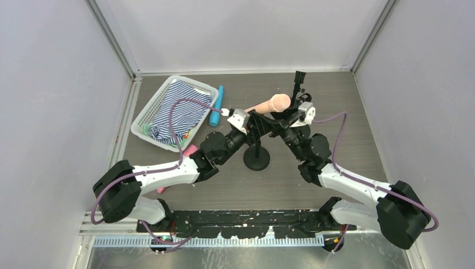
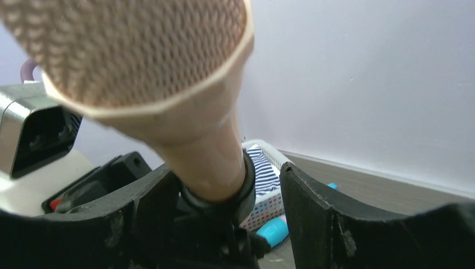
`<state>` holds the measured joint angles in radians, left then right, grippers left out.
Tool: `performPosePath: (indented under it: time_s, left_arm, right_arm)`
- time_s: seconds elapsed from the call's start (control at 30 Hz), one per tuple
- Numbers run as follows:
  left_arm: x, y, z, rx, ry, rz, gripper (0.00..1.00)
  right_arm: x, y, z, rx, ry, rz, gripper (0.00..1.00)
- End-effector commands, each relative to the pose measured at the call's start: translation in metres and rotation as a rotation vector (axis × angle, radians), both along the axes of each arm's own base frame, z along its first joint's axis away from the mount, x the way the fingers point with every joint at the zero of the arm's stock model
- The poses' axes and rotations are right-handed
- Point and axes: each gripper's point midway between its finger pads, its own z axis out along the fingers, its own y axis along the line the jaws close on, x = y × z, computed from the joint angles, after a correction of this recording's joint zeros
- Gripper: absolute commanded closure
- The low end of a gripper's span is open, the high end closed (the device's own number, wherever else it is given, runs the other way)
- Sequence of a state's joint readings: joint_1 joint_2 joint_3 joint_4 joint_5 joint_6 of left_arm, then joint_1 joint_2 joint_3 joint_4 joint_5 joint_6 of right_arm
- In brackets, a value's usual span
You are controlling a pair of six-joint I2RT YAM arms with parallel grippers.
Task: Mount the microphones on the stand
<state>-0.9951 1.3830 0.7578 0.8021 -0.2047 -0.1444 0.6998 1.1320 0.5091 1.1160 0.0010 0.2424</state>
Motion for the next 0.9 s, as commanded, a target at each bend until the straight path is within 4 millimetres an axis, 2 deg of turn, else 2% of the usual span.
performPosePath:
  time_s: [0.0, 0.2, 0.43, 0.47, 0.5, 0.67, 0.87]
  left_arm:
    - [-0.002, 0.005, -0.028, 0.057, 0.074, 0.022, 1.0]
    - [-0.002, 0.005, -0.029, 0.066, 0.071, 0.023, 1.0]
    - [-0.005, -0.001, -0.03, 0.081, 0.064, -0.008, 1.0]
    - [-0.005, -0.002, -0.03, 0.085, 0.063, -0.012, 1.0]
    - [-0.006, -0.003, -0.03, 0.088, 0.062, -0.022, 1.0]
    - [-0.007, -0.008, -0.03, 0.101, 0.06, -0.043, 1.0]
    - [-0.01, -0.009, -0.029, 0.113, 0.05, -0.062, 1.0]
  right_arm:
    - [-0.014, -0.006, -0.009, -0.004, 0.05, 0.026, 0.3]
    - [-0.04, -0.026, 0.007, -0.017, 0.042, 0.033, 0.3]
    - [-0.053, -0.063, 0.015, -0.216, 0.261, -0.08, 0.29]
    - [-0.056, -0.065, 0.005, -0.273, 0.313, -0.084, 0.29]
    - [-0.061, -0.07, 0.016, -0.299, 0.325, -0.084, 0.28]
    - [-0.074, -0.08, 0.029, -0.413, 0.446, -0.079, 0.23]
    - [-0.068, -0.075, 0.042, -0.486, 0.574, -0.081, 0.18]
